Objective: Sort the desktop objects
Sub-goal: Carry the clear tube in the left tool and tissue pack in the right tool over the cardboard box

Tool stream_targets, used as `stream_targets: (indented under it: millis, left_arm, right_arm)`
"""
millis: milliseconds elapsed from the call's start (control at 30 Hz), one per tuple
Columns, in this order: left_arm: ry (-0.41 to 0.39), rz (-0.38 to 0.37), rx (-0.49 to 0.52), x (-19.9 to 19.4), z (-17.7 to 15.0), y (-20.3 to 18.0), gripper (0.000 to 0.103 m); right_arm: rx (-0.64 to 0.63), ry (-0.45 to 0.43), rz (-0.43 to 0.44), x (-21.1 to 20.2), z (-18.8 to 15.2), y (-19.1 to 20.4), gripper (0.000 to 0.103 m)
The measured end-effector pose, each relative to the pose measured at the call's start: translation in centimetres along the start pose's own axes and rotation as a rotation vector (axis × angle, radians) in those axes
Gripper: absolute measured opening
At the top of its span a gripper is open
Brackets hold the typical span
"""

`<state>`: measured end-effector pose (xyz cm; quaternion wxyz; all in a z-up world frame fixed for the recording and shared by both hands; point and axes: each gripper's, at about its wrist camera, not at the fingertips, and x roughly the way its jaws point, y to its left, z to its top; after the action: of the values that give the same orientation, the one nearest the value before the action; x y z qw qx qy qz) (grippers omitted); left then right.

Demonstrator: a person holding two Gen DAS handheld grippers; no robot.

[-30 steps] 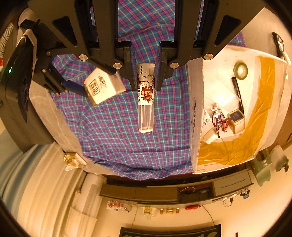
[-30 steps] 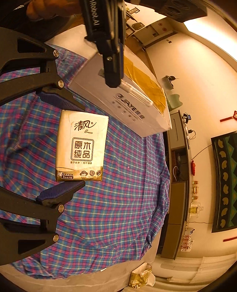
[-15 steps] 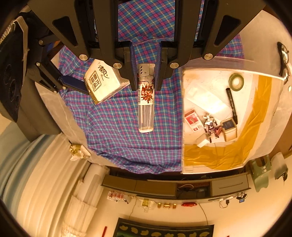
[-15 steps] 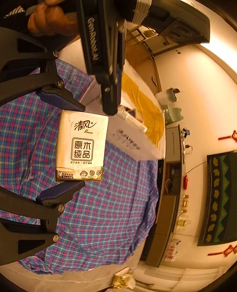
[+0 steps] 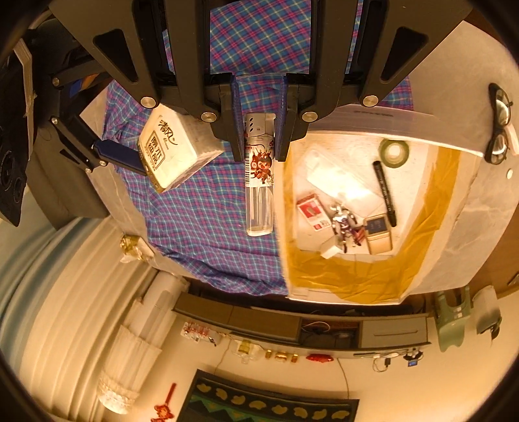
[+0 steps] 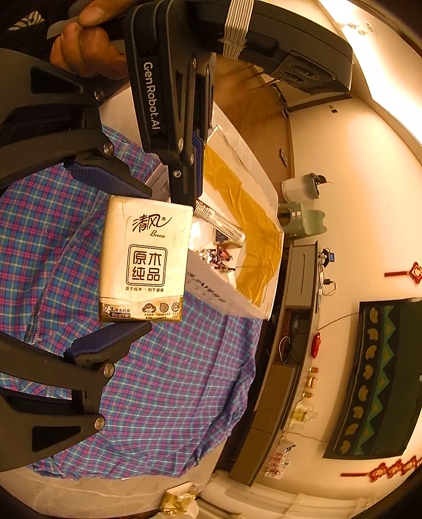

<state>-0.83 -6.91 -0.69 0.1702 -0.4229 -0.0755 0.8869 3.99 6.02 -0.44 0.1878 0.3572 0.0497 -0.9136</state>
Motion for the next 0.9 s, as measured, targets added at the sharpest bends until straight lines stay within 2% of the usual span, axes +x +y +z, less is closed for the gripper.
stream_targets:
  millis: [433, 900]
  left_arm:
    - [-0.026, 0.008, -0.066, -0.3, 1.0, 4.8, 0.018]
    - [-0.050, 0.045, -0.165, 0.1, 3.6, 9.9, 0.018]
  right_arm:
    - [-0.065, 0.012, 0.010, 1.4, 2.6, 2.6, 0.074]
    - [-0.119, 0.016, 0.022, 3.4, 5.6, 3.4, 0.074]
